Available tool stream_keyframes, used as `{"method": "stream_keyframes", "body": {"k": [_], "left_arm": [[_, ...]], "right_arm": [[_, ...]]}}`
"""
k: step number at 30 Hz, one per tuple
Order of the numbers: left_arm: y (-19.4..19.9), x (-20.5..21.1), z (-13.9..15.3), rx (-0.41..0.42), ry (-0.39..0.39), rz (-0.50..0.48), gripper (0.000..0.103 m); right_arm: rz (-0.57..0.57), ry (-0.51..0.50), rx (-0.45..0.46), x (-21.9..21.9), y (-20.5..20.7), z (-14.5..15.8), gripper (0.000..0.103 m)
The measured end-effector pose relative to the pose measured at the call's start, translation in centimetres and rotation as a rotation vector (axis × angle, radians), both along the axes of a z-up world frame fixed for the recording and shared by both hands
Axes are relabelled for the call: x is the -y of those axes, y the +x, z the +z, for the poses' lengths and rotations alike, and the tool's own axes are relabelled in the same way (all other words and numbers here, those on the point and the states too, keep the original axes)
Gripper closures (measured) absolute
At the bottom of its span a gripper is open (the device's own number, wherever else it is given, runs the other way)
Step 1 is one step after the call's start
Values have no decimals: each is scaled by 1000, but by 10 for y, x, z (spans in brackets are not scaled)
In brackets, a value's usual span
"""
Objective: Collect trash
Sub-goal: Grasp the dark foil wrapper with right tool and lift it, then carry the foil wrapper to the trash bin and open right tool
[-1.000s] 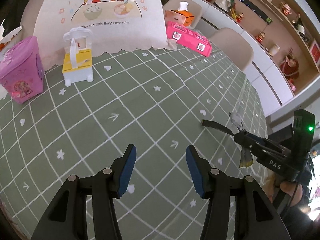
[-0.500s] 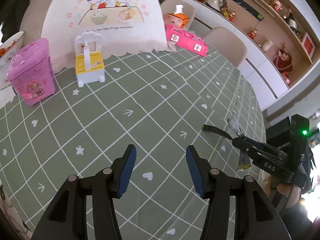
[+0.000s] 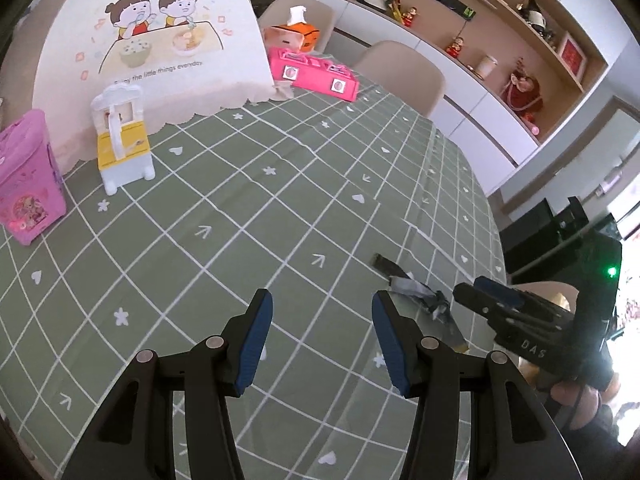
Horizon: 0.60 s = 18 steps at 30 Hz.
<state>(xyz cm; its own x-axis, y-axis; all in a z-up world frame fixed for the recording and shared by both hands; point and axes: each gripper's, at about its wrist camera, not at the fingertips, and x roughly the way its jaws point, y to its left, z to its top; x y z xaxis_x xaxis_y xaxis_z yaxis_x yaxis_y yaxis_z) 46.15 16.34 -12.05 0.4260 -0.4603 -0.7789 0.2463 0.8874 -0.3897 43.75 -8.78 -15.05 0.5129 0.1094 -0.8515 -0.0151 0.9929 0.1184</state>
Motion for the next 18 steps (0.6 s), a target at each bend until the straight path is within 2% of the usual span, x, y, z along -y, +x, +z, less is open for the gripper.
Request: {"method": "stream_keyframes", "body": {"k": [5, 11, 13, 16, 18], "left_arm": [[-12, 1, 2, -8, 0, 24, 50], [-42, 5, 13, 26, 70, 47, 50], [-53, 6, 17, 27, 77, 64, 50], [-73, 11, 28, 48, 84, 69, 50], [-83, 19, 35, 60, 84, 69, 50]], "right_arm": [[45, 17, -8, -2, -2, -8, 54], [138, -10, -6, -3, 0, -39, 55], [165, -12, 7, -2, -2, -43, 67], [174, 37, 48, 4, -16, -31, 70], [172, 72, 87, 10, -35, -11, 70]]}}
